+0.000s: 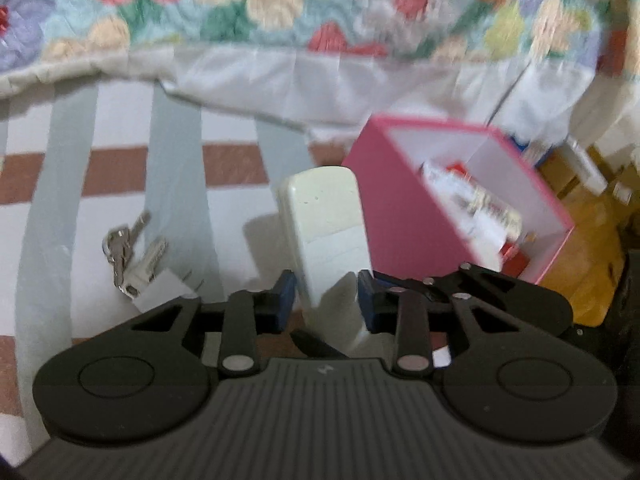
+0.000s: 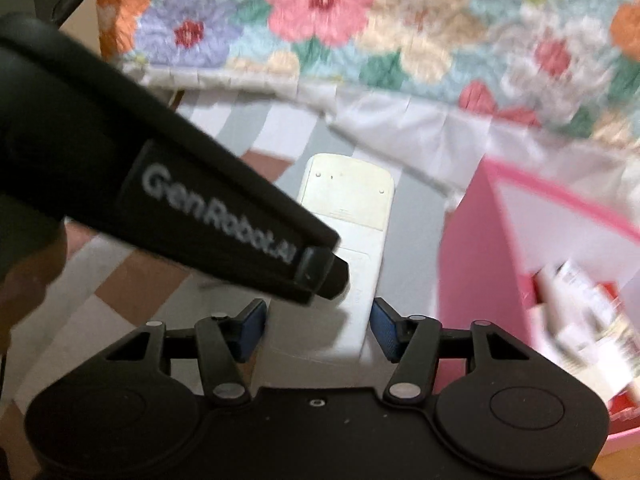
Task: Organize rigid objects
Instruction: 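Carry the power bank into the pink box and open the left gripper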
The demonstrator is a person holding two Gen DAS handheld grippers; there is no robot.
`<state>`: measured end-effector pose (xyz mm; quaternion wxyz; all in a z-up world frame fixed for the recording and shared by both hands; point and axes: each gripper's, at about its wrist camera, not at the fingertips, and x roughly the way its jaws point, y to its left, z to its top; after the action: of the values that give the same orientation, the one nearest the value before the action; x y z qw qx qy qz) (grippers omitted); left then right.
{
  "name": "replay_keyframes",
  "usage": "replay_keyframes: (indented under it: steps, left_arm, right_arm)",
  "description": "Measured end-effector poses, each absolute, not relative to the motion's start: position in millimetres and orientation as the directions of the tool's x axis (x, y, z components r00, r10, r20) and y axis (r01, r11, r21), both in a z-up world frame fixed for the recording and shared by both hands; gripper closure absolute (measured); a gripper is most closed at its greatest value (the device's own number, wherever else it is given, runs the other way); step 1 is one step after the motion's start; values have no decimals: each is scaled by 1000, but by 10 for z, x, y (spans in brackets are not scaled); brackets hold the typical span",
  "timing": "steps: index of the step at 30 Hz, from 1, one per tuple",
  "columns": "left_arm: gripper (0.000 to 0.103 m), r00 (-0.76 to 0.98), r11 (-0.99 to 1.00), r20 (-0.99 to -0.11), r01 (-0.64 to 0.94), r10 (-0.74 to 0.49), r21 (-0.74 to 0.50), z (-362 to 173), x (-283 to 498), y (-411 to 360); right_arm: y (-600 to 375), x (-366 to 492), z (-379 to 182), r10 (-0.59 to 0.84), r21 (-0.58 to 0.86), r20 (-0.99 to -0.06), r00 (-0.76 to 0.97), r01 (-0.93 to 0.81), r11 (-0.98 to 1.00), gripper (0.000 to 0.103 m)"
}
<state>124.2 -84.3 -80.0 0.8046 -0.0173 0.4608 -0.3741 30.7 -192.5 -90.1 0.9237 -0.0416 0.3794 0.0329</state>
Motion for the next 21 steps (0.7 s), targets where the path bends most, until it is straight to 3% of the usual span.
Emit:
replay_keyframes:
  steps: [6, 10, 18, 21]
  left_arm:
    - [76, 287, 674, -661, 585, -693, -451, -438, 1212, -781]
    - [76, 306, 635, -628, 660, -716, -402, -131, 1071, -925]
    - [76, 263, 588, -623, 703, -737, -399, 253, 1104, -1453]
    - [75, 232, 584, -646, 704, -728, -405, 236, 1173, -1704]
  right_arm:
    - [-2012, 82, -533, 16, -99, -620, 784, -98, 990, 41]
    - [-2213, -1, -310, 10, -76, -584, 812, -67, 995, 41]
    - [-2626, -10, -57, -23, -9, -559, 829, 22, 1000, 41]
    - [-2787, 47, -61, -42, -67, -568, 822, 5, 998, 41]
